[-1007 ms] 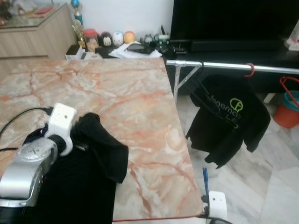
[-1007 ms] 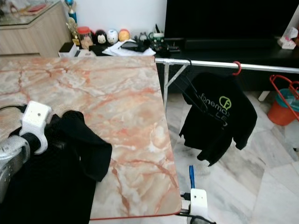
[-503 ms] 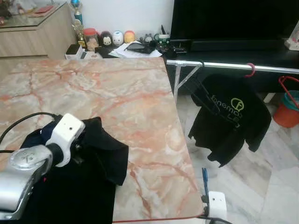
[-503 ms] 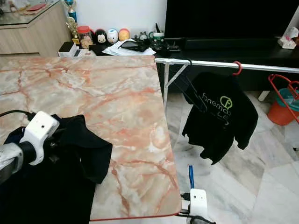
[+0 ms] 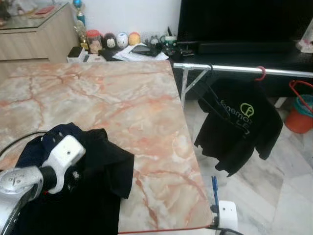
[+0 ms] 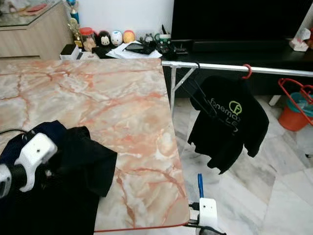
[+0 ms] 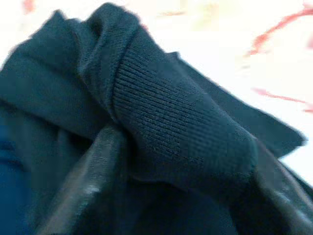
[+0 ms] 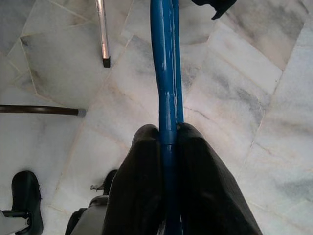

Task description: Hang hanger

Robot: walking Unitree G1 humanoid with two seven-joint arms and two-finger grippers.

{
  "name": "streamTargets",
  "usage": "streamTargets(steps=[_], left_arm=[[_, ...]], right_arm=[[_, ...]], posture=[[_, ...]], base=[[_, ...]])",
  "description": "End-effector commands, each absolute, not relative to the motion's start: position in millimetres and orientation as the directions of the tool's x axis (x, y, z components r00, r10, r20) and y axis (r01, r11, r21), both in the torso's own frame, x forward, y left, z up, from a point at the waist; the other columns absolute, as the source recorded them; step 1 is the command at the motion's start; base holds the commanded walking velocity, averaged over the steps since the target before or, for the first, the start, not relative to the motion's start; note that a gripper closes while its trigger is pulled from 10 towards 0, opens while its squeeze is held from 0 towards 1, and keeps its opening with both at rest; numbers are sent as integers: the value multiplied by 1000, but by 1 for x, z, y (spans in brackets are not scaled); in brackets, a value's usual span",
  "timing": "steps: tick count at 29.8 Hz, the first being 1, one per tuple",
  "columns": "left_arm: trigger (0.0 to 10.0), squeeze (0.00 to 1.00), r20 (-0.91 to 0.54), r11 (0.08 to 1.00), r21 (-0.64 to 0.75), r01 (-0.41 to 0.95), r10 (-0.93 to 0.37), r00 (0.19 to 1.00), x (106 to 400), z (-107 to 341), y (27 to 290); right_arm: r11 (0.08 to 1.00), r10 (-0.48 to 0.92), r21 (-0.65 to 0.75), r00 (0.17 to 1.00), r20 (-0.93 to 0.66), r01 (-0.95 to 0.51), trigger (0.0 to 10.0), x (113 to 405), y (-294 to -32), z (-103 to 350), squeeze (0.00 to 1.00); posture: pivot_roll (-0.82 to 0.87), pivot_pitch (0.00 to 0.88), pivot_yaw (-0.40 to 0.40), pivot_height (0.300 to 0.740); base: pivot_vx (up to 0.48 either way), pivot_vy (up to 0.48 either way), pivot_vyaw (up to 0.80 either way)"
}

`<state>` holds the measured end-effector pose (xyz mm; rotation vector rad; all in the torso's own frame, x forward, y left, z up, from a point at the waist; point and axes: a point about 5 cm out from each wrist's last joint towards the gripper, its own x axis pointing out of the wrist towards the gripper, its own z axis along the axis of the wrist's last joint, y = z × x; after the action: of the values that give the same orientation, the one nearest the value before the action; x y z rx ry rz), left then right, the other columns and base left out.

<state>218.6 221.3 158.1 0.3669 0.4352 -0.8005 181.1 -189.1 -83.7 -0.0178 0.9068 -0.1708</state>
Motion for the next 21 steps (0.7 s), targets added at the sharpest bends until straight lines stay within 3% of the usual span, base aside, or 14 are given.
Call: streamTargets(steps=[1, 2, 3, 5, 11, 18, 21], left_arm=[[10000, 1000, -489, 585, 152, 797, -656, 574, 211, 168, 220], [10000, 1000, -489, 585, 152, 797, -656, 574, 211, 168, 220], [10000, 0, -495, 564, 143, 813, -671, 552, 207, 168, 220], [10000, 0, -481, 545, 121, 829, -699, 529, 201, 172, 221], [10000, 0, -351, 621, 71, 781, -717, 602, 204, 183, 234], [10000, 0, -133, 713, -4, 701, -695, 706, 210, 194, 250], [10000, 0, -19, 806, -31, 592, -592, 806, 227, 195, 249]], right_arm=[[986, -157, -88, 611, -776, 142, 10000, 185, -190, -82, 0], [986, -157, -88, 611, -776, 142, 10000, 185, -190, -82, 0], [986, -156, -87, 611, -776, 141, 10000, 185, -190, -82, 0], [986, -156, -87, 611, -776, 142, 10000, 185, -190, -82, 0], [987, -154, -87, 611, -776, 138, 10000, 185, -190, -82, 0], [986, -155, -88, 612, -776, 139, 10000, 185, -191, -82, 0], [986, -156, -89, 611, -776, 138, 10000, 185, -192, -82, 0]], posture=[[118, 0, -19, 740], [118, 0, -19, 740], [114, 0, -20, 740], [120, 0, -24, 740], [117, 0, -25, 740], [120, 0, -30, 740], [117, 0, -31, 740]], base=[[0, 0, 0], [0, 0, 0], [0, 0, 0], [0, 0, 0], [0, 0, 0], [0, 0, 0], [0, 0, 0]])
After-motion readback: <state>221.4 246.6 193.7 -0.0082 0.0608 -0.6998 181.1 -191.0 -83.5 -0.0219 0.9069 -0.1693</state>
